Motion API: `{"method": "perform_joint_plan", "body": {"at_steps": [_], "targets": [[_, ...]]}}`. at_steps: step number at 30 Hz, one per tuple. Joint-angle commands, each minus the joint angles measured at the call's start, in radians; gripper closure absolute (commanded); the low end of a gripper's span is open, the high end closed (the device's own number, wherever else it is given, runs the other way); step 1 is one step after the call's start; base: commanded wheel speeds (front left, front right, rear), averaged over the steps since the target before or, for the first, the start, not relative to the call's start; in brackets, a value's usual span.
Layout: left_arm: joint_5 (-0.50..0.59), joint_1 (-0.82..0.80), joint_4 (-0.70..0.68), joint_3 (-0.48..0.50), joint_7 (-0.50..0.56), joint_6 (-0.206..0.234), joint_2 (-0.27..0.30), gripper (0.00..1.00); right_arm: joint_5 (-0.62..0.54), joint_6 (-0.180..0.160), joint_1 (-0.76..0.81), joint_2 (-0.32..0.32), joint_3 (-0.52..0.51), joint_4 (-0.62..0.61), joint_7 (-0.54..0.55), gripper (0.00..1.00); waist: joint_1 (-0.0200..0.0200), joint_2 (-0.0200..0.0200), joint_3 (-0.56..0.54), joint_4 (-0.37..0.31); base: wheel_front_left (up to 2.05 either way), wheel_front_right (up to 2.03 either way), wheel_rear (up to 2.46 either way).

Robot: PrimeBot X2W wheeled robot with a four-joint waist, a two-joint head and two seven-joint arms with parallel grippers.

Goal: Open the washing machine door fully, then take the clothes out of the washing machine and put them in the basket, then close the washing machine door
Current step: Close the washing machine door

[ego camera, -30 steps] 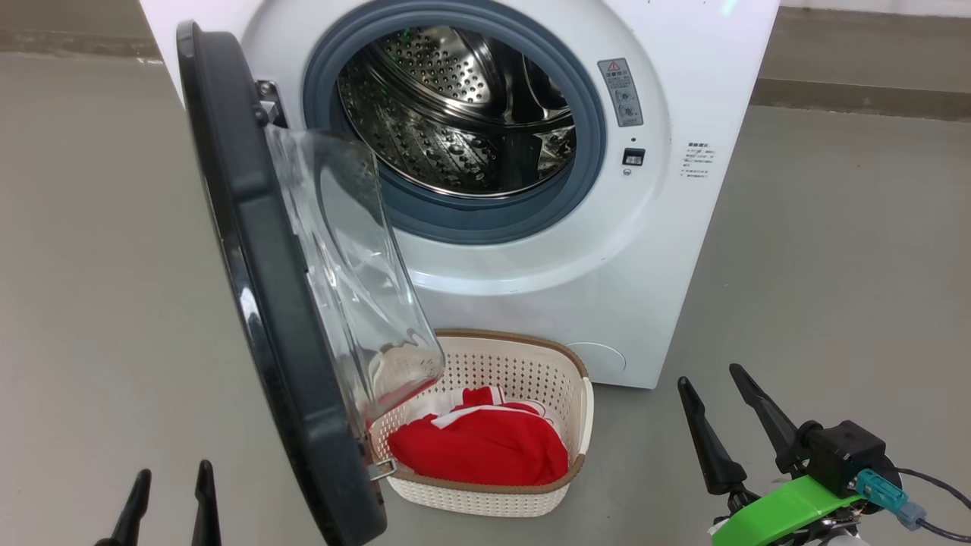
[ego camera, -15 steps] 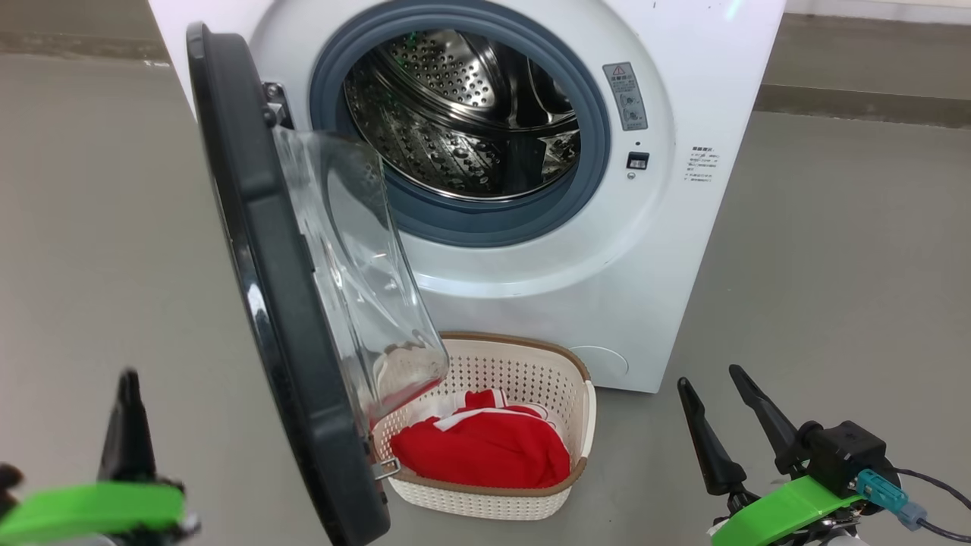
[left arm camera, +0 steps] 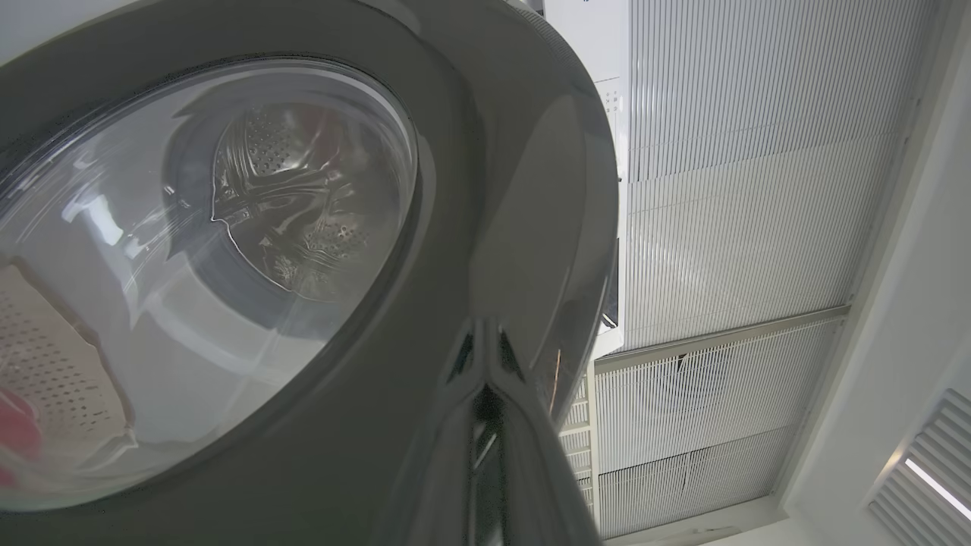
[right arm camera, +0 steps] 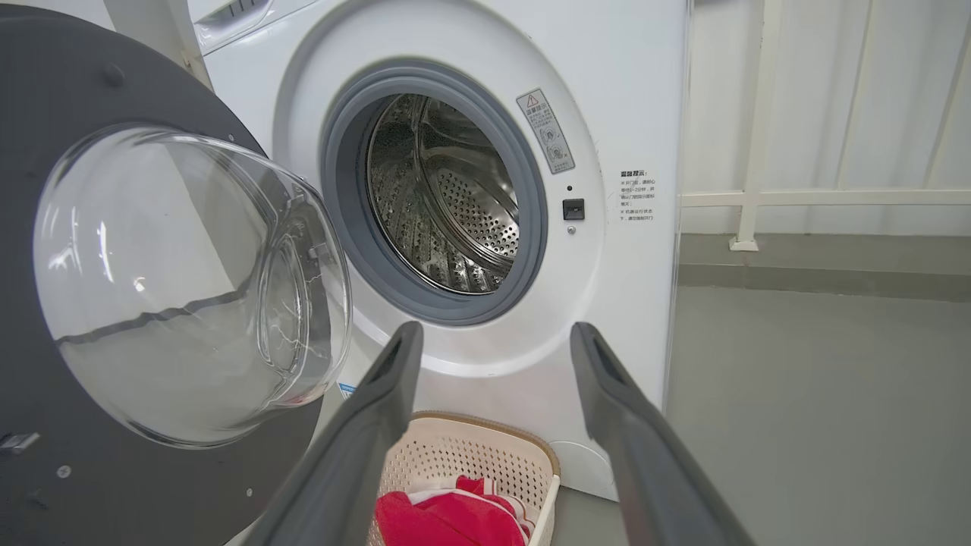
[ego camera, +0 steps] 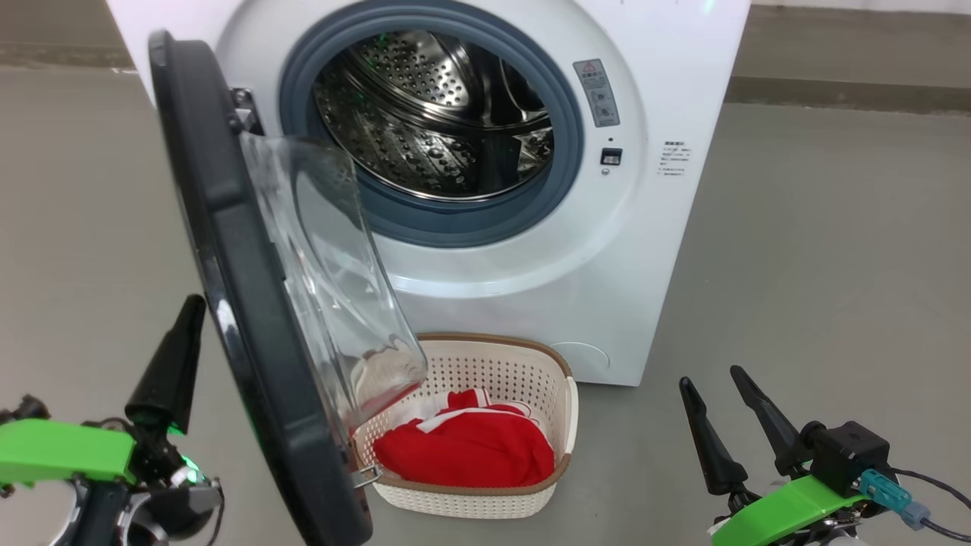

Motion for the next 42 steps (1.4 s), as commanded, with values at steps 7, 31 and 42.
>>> {"method": "perform_joint_plan", "body": {"at_steps": [7, 31, 42], "targets": [[-0.066, 0.018, -0.103, -0.007, 0.012, 0.039, 0.018, 1.00, 0.022, 0.005, -0.027, -0.001, 0.019, -0.020, -0.006, 0.00, 0.0000, 0.0000, 0.029, -0.048, 0.00, 0.00, 0.00], [-0.109, -0.212, 0.041, -0.112, -0.147, -0.020, 0.018, 1.00, 0.031, 0.005, -0.088, -0.024, 0.019, -0.036, -0.006, 0.00, 0.0000, 0.0000, 0.150, -0.252, 0.00, 0.00, 0.00], [-0.116, -0.426, 0.215, -0.116, -0.203, -0.067, 0.018, 1.00, 0.035, 0.005, -0.127, -0.029, 0.024, -0.045, -0.006, 0.00, 0.0000, 0.0000, 0.227, -0.284, 0.00, 0.00, 0.00]]}}
